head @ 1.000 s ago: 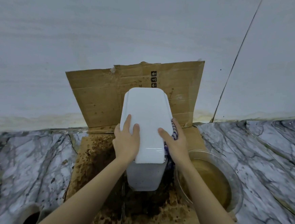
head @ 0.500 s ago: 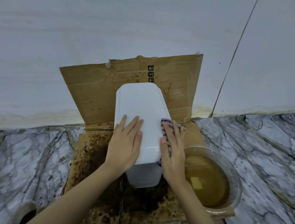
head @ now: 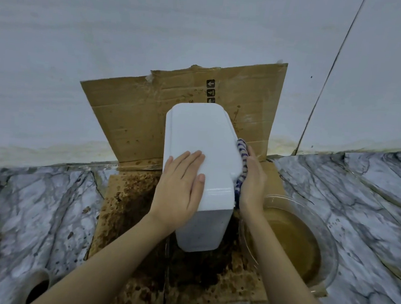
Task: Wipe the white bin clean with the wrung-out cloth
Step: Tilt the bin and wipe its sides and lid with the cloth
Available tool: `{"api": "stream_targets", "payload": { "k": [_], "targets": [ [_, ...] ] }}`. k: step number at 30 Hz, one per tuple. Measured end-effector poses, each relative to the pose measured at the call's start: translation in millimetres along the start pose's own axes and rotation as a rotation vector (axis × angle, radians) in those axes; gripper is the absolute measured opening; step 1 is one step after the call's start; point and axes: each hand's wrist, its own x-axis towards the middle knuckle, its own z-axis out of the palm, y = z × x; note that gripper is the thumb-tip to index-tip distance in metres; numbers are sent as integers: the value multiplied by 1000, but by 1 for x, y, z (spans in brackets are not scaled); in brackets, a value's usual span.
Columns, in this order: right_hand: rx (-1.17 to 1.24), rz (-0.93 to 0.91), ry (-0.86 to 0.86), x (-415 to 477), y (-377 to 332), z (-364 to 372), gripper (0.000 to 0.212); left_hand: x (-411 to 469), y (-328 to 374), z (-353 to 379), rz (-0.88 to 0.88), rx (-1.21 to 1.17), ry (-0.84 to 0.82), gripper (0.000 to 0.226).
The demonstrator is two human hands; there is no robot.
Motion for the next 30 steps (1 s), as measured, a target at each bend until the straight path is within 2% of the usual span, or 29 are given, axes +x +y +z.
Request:
{"api": "stream_targets", "payload": {
  "k": [4,7,12,14,17,19,21,23,27,30],
  "targets": [
    [170,-97,178,-1,-5,21,48,31,-8,-2,-31,-41,42,53],
    [208,-155,187,15,-13,34,41,61,-12,-3,-35,-66,87,55],
    [236,-50,193,45,16,34,50,100,-16,-7,-58,-131,140,47],
    [23,-142,168,32,43,40,51,113,-22,-7,-69,-137,150,48],
    [-492,-492,124,3,78,58,55,124,-29,-5,-68,-137,158,49],
    [-771,-675,152,2,93,68,54,128,-32,-4,-65,-155,148,48],
    [-997,-858,166,14,101,67,54,133,-35,-5,-70,-168,126,43],
    [-1108,-968,181,26,101,59,57,140,-40,-7,-84,-164,83,39],
    [-964,-704,440,35,92,69,62,149,-41,-5,-60,-169,82,50],
    [-891,-657,494,26,88,102,64,149,-44,-3,-47,-176,129,57]
  ]
}}
